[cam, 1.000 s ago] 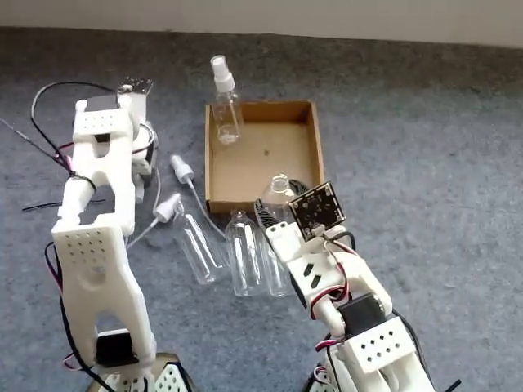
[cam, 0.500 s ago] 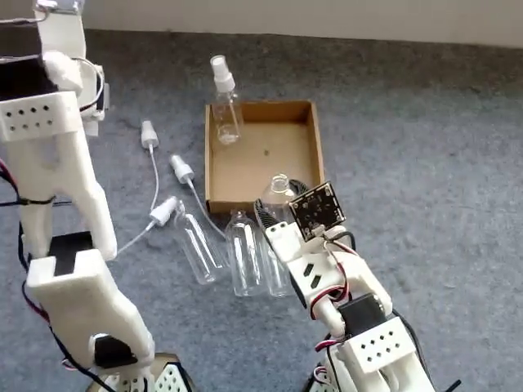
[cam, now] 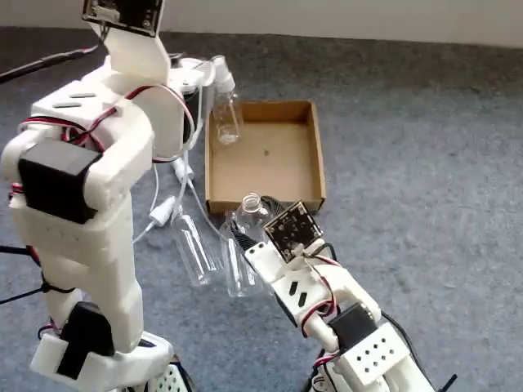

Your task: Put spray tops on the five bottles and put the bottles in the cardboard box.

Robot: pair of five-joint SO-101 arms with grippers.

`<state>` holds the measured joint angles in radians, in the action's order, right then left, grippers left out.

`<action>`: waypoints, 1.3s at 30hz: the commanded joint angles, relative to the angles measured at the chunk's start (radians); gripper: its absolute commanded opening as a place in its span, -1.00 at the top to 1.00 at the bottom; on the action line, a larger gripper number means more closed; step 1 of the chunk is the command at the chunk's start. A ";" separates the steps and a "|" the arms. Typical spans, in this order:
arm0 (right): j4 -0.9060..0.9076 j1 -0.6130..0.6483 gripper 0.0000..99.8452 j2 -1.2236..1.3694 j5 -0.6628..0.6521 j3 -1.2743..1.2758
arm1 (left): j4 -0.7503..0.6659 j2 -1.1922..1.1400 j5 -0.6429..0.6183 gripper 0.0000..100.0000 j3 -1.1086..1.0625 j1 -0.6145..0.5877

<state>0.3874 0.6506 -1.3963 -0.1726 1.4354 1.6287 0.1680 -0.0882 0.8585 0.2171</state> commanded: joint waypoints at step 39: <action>0.002 0.004 0.99 -0.291 0.011 0.127 | -0.319 -0.028 -0.011 0.92 -0.239 0.314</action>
<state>0.3874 0.6567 -1.6909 -0.1726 1.5750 1.3433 0.1266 -0.0898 0.6851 0.5255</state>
